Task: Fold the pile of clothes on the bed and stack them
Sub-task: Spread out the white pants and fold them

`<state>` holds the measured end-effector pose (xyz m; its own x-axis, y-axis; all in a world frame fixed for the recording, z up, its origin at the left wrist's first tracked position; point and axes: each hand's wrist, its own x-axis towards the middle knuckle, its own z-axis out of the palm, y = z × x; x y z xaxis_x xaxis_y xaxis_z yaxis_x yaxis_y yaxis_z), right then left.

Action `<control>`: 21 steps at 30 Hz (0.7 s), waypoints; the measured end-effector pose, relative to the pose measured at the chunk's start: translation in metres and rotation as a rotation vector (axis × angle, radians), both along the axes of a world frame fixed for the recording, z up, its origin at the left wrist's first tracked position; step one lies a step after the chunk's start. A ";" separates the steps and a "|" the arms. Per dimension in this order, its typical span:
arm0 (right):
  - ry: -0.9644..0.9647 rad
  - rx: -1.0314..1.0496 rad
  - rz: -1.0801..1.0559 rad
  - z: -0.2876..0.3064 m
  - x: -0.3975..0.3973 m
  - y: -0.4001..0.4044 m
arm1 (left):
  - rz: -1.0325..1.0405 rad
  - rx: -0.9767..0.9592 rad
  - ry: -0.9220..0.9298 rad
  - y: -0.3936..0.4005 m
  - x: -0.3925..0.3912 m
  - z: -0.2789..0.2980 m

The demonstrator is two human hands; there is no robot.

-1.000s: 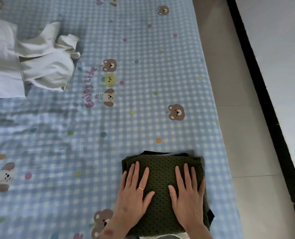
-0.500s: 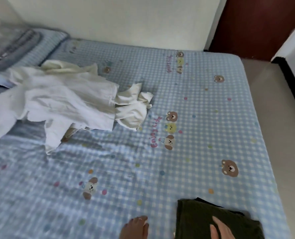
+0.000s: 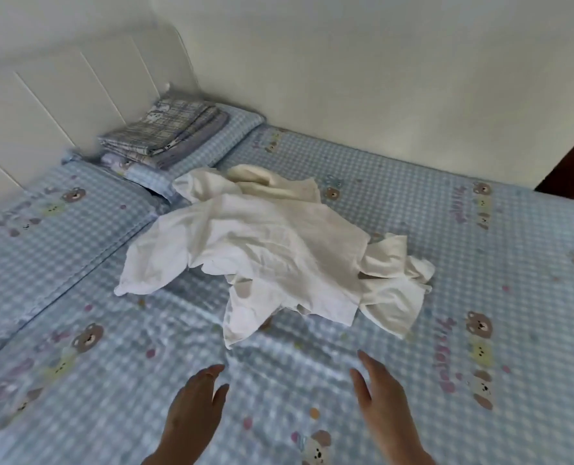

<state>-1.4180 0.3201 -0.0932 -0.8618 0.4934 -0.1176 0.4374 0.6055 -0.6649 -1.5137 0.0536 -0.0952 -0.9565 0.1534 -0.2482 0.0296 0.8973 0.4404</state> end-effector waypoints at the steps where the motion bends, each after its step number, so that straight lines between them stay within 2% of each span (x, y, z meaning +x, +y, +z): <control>1: 0.027 0.052 0.050 0.000 -0.037 -0.020 | -0.022 0.013 0.039 -0.013 -0.025 0.002; 4: 0.089 0.130 0.174 -0.003 -0.148 -0.074 | -0.053 0.003 0.123 -0.052 -0.105 0.008; 8: 0.038 0.390 0.347 -0.025 -0.266 -0.124 | -0.044 0.029 0.160 -0.090 -0.189 0.001; 10: -0.016 0.545 0.378 -0.036 -0.299 -0.132 | -0.033 -0.004 0.148 -0.104 -0.223 -0.010; 13: -0.064 0.655 0.355 -0.049 -0.328 -0.128 | -0.045 -0.081 0.149 -0.116 -0.269 -0.038; 16: 0.019 0.645 0.324 -0.051 -0.334 -0.108 | -0.048 -0.134 0.161 -0.114 -0.306 -0.073; 19: 0.054 0.510 0.252 -0.042 -0.328 -0.096 | -0.049 -0.192 0.157 -0.104 -0.334 -0.111; 21: 0.128 0.393 0.123 -0.032 -0.318 -0.086 | -0.036 -0.212 0.210 -0.100 -0.350 -0.131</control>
